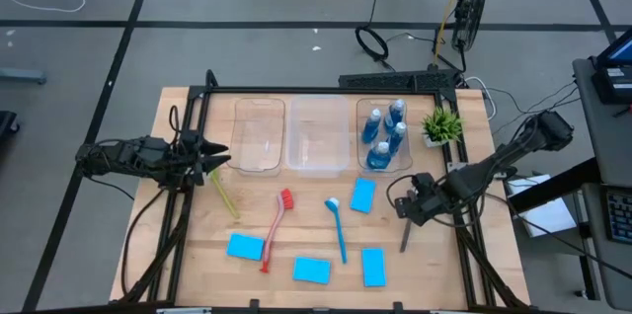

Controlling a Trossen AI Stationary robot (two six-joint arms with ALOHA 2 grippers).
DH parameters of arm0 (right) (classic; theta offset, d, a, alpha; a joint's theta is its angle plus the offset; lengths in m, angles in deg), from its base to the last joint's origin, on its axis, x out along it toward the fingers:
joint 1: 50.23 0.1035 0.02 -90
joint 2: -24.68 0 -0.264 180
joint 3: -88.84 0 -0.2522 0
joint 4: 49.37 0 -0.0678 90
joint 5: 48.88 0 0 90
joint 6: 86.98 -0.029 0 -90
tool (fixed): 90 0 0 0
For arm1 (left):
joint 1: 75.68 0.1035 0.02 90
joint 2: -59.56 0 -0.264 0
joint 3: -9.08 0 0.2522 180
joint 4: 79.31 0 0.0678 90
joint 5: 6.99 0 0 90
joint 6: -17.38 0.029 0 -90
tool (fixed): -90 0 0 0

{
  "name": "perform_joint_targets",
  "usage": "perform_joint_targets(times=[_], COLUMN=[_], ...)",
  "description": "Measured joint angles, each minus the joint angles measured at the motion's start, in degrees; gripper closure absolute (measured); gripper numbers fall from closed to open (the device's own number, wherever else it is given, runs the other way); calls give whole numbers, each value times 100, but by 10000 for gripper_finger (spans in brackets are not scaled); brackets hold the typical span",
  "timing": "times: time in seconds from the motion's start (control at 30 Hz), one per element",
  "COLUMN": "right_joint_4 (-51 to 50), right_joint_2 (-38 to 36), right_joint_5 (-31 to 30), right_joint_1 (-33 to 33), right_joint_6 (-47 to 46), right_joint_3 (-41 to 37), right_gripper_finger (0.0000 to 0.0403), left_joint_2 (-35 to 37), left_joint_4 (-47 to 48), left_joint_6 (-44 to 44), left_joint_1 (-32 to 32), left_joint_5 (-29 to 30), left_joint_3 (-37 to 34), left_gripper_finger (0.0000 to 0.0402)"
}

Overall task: Pick & Place Kitchen Sink Supplies
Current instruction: Put the black dishwashing brush into the transparent white bin

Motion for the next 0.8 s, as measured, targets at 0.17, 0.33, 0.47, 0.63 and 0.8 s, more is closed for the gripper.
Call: perform_joint_targets(times=[0.17,0.33,0.47,0.63,0.8], right_joint_4=[355,698,1036,1404,1395], right_joint_2=[2,4,4,4,0], right_joint_5=[-197,-197,-197,-181,-170], right_joint_1=[6,6,6,6,6], right_joint_6=[-406,-569,-593,-615,-559], right_joint_3=[-408,-739,-997,-1237,-1274], right_gripper_finger=[158,175,192,217,257], left_joint_2=[0,0,0,0,0], left_joint_4=[0,0,0,0,0], left_joint_6=[-9,-9,-9,-9,-9], left_joint_1=[0,0,0,-1,0], left_joint_5=[-12,-13,-11,-11,-11], left_joint_3=[0,0,0,0,0], left_gripper_finger=[194,196,205,216,226])
